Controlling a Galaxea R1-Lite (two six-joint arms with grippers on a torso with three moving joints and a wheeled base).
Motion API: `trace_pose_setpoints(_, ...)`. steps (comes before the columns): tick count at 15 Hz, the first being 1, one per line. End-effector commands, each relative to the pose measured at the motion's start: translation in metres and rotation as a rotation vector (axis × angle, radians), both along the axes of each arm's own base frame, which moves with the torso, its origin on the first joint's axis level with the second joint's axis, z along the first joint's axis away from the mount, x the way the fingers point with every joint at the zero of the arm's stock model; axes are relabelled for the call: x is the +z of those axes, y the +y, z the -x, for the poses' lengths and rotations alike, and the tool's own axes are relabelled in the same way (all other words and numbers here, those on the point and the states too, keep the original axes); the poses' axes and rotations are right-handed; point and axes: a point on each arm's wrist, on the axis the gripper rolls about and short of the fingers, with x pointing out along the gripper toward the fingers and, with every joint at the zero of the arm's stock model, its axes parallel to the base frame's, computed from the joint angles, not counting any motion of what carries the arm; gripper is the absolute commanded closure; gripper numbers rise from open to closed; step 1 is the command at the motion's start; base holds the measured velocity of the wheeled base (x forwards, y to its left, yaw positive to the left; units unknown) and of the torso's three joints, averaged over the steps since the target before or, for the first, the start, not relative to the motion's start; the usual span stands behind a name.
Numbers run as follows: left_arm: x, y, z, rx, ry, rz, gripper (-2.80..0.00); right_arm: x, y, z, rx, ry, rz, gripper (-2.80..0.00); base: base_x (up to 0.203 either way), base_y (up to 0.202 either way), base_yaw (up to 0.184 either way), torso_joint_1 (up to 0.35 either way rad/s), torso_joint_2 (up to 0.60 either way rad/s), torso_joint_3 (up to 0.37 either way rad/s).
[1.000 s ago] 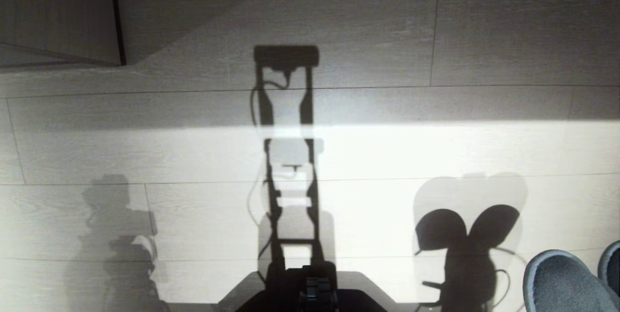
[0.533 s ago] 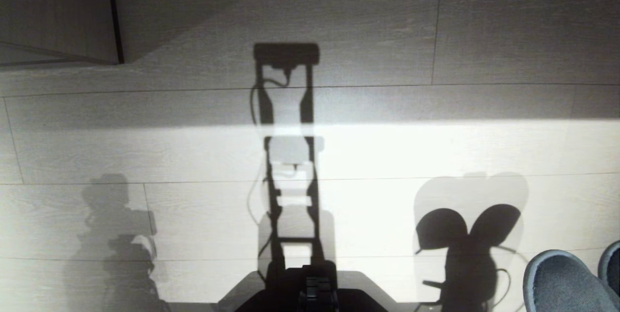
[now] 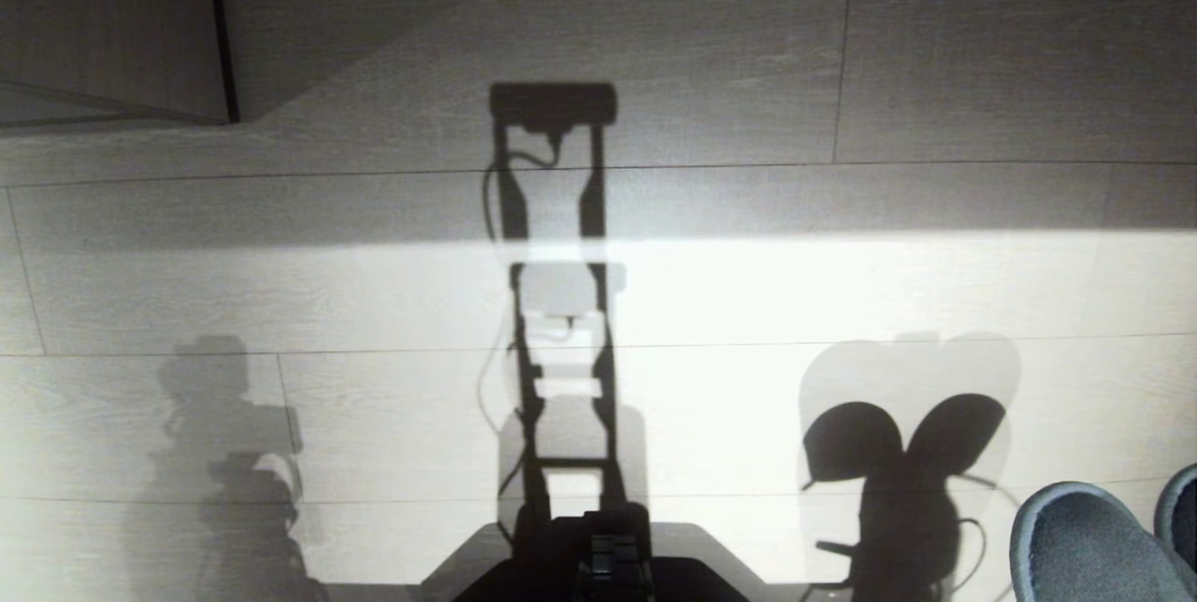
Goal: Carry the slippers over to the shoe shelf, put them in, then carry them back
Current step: Place the slippers on the floor
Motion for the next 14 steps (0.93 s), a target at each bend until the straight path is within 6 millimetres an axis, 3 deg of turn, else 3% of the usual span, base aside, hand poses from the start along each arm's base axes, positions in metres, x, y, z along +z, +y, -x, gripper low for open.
trace_pose_setpoints(1, 0.0002, 0.0, 0.0001, 0.001, -0.003, 0.0, 0.0, -0.0005, 0.0, 0.0, 0.001, 0.0, 0.0, 0.0, 0.0, 0.0, 0.0, 0.0, 0.0, 0.0)
trace_pose_setpoints(14, 0.0, 0.0, 0.0, 0.001, 0.0, 0.0, 0.0, 0.0036, 0.0, 0.0008, 0.001, -0.009, 0.008, 0.0, 0.0, 0.0, 0.0, 0.0, 0.0, 0.0)
